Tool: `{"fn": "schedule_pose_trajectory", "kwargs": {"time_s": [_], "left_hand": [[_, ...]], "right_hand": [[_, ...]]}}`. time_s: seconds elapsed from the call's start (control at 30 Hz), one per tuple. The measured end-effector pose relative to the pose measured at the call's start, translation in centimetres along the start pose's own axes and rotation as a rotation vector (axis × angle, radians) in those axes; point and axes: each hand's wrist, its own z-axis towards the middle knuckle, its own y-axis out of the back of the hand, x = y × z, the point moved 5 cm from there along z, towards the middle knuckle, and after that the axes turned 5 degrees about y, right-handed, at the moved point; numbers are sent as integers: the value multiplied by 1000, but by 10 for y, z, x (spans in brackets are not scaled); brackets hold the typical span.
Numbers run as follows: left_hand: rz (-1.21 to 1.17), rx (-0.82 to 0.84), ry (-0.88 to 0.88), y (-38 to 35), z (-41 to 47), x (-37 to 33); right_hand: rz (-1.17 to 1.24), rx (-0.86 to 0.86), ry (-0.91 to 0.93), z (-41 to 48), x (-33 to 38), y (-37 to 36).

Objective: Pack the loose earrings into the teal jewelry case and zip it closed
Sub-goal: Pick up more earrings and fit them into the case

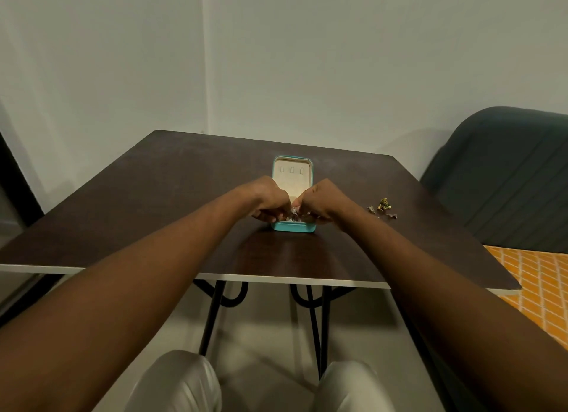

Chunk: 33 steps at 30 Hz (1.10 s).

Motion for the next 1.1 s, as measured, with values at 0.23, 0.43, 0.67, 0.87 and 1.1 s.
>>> {"fn": "schedule_pose_trajectory", "kwargs": {"time_s": [0.23,0.43,0.67,0.87,1.1], "left_hand": [[-80,-50,20,3,6,3],[-50,-36,13,2,8,6],[-57,-57,4,-2,8,6],[-41,-90,-12,-2,12,5],[-19,-89,-15,0,13,7]], "right_hand": [[-174,-58,91,8,5,-5],[-215,13,60,4,10,-3],[-205,5,-11,7,5,-2],[-227,-61,104,11,7,-7],[-291,-141,171,14,4,-10]]}}
